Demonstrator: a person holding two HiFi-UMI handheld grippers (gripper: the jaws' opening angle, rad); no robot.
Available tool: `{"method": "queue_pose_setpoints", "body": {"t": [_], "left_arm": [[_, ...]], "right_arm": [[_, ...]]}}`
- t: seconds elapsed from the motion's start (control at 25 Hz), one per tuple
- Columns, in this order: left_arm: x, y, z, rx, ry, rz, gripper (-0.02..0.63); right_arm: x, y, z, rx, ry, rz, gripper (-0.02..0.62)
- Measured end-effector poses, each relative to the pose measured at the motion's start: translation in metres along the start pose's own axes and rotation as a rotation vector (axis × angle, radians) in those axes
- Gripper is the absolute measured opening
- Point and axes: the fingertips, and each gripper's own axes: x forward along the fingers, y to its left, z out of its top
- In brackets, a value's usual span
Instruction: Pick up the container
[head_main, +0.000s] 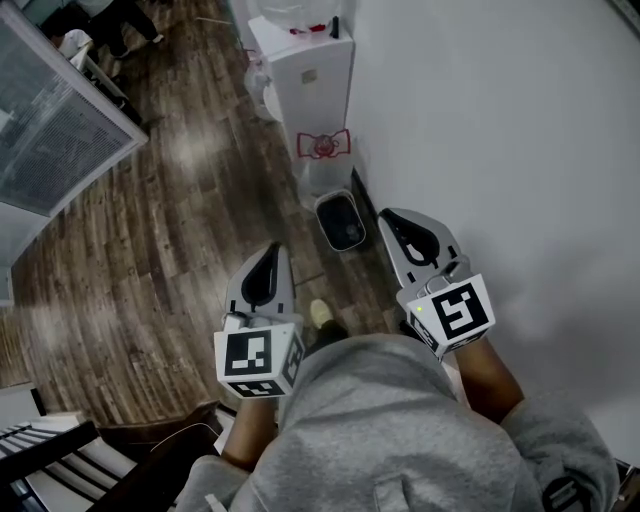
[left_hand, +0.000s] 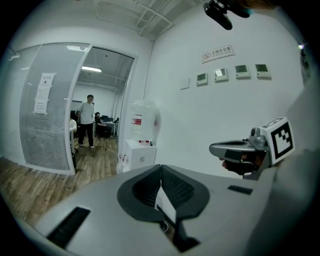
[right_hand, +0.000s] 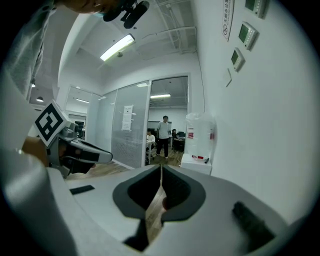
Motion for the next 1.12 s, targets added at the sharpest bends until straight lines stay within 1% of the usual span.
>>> {"method": "queue_pose_setpoints", "body": {"t": [0.28, 0.4, 0.56, 0.8, 0.96, 1.12], "left_arm": [[0.016, 0.046, 0.012, -0.010, -0.009, 0.017, 0.015], [0.022, 0.058, 0.014, -0.011, -0.009, 0.009, 0.015], [0.033, 0.063, 0.011, -0.011, 0.002, -0.010, 0.015], [0.038, 0.057, 0.005, -0.019, 0.023, -0.035, 0.015], [0.042, 0.055, 0.002, -0.023, 0.033, -0.036, 0.015], [0.057, 0.057, -0.003, -0.032, 0.054, -0.027, 0.015]], "right_arm": [[0.047, 0.004, 0.014, -0.012, 0.005, -0.001, 0.028], [0.061, 0.005, 0.016, -0.025, 0.005, -0.007, 0.028], [0.070, 0.002, 0.016, -0.030, 0.015, -0.025, 0.028], [0.068, 0.003, 0.012, -0.039, 0.025, -0.027, 0.028], [0.069, -0.004, 0.009, -0.037, 0.032, -0.028, 0.028], [0.079, -0.016, 0.004, -0.035, 0.044, -0.018, 0.028]]}}
